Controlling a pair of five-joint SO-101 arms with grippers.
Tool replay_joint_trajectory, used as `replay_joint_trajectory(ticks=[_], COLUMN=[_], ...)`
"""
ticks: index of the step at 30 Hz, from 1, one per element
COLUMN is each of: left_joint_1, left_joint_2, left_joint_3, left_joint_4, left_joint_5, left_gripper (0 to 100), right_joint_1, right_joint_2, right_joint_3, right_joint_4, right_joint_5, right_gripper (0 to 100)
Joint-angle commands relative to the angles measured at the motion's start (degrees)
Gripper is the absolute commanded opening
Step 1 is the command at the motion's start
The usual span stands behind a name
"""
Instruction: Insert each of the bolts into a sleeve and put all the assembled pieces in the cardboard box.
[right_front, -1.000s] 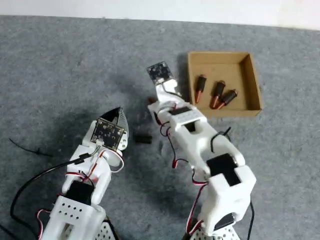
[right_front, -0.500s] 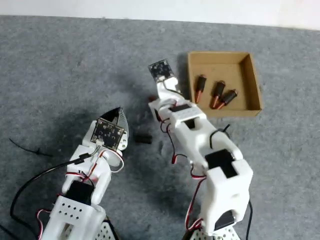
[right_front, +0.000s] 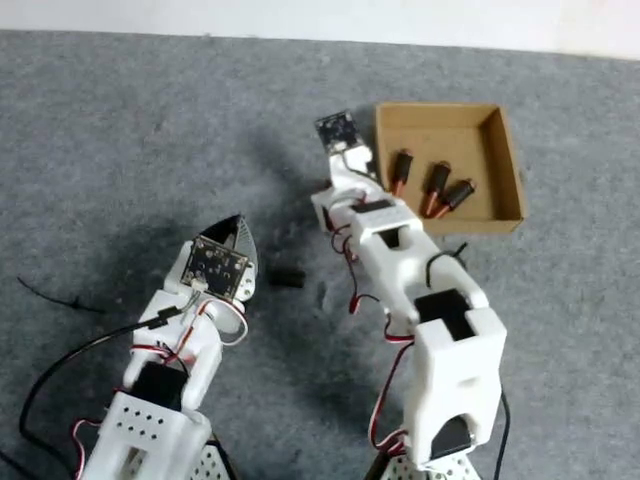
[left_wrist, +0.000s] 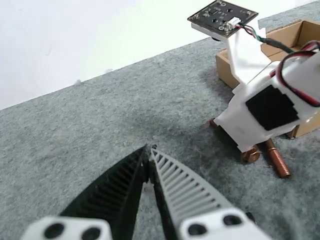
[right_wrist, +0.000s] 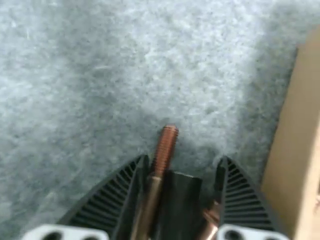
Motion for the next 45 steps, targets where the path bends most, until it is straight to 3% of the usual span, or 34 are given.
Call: replay_joint_trajectory(ticks=[1, 16, 23, 39, 45], left_joint_1=[-0.57, -0.57, -0.66, -0.66, -0.66], left_joint_2=[-0.4, -0.4, -0.4, -0.4, -0.4], left_joint_3=[-1.63, -1.54, -1.54, -1.45, -1.45], left_joint_4=[-1.14, -1.14, -1.14, -1.14, -1.14], left_joint_5=[-0.44, -0.44, -0.44, -0.44, -0.44], left_gripper=[1, 1, 1, 1, 1], right_joint_1=[1.45, 1.45, 1.45, 1.8, 1.54], right_joint_2=[-0.75, -0.4, -0.4, -1.01, -7.78], right_joint_3=[-2.59, -2.42, -2.42, -2.68, -2.15], right_joint_4=[7.25, 10.07, 10.07, 10.07, 10.07], right_joint_5=[0.7, 0.7, 0.7, 0.7, 0.7], right_gripper=[20.2, 19.3, 0.1, 1.1, 1.1])
